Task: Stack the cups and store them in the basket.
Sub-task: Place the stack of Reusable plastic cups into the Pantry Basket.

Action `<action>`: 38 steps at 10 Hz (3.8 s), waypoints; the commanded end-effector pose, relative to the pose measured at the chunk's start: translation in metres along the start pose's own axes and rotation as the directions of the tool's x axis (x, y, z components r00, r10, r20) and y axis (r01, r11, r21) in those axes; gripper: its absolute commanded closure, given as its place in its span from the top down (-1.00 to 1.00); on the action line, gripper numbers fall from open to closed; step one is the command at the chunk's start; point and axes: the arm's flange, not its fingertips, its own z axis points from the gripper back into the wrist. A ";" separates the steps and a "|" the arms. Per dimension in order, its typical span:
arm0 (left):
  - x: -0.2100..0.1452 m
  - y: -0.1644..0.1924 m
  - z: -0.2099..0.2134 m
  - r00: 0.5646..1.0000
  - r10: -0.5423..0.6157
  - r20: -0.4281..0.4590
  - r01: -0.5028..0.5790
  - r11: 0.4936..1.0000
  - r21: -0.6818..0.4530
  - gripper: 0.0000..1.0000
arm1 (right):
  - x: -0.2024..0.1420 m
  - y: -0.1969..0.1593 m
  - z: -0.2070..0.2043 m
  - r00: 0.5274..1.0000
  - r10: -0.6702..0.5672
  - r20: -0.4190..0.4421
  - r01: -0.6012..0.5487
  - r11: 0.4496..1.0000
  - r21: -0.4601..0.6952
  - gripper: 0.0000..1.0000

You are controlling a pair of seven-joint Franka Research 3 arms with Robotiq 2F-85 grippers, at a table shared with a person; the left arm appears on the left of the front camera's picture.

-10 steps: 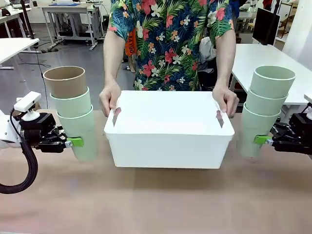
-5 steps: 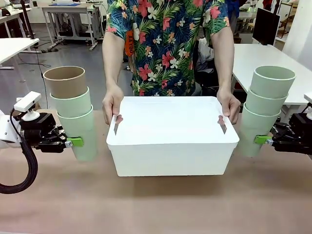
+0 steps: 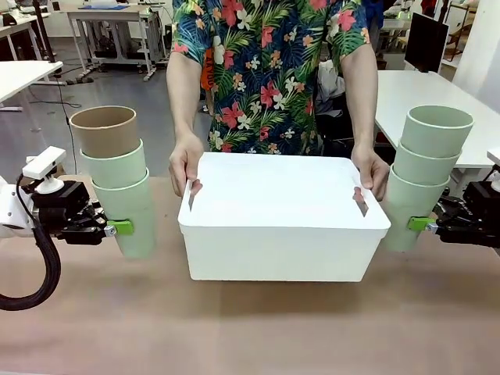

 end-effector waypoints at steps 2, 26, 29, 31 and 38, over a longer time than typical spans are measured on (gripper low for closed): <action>0.004 -0.001 -0.001 1.000 -0.009 0.006 0.009 1.000 -0.005 0.74 | 0.004 -0.001 -0.001 1.000 0.011 0.009 -0.011 1.000 -0.009 0.73; 0.004 -0.001 -0.001 1.000 -0.009 0.006 0.009 1.000 -0.005 0.74 | 0.004 -0.001 -0.001 1.000 0.011 0.009 -0.011 1.000 -0.009 0.73; 0.037 -0.001 -0.003 0.999 -0.009 -0.045 0.010 1.000 0.022 0.74 | 0.004 -0.001 -0.001 1.000 0.011 0.009 -0.011 1.000 -0.009 0.73; 0.071 0.001 -0.011 0.997 0.022 -0.075 -0.018 0.999 0.051 0.74 | 0.004 -0.001 -0.001 1.000 0.011 0.009 -0.011 1.000 -0.009 0.73; 0.171 0.032 -0.130 0.884 0.108 -0.455 -0.071 0.993 0.096 0.74 | 0.004 -0.001 -0.001 1.000 0.011 0.009 -0.011 1.000 -0.009 0.73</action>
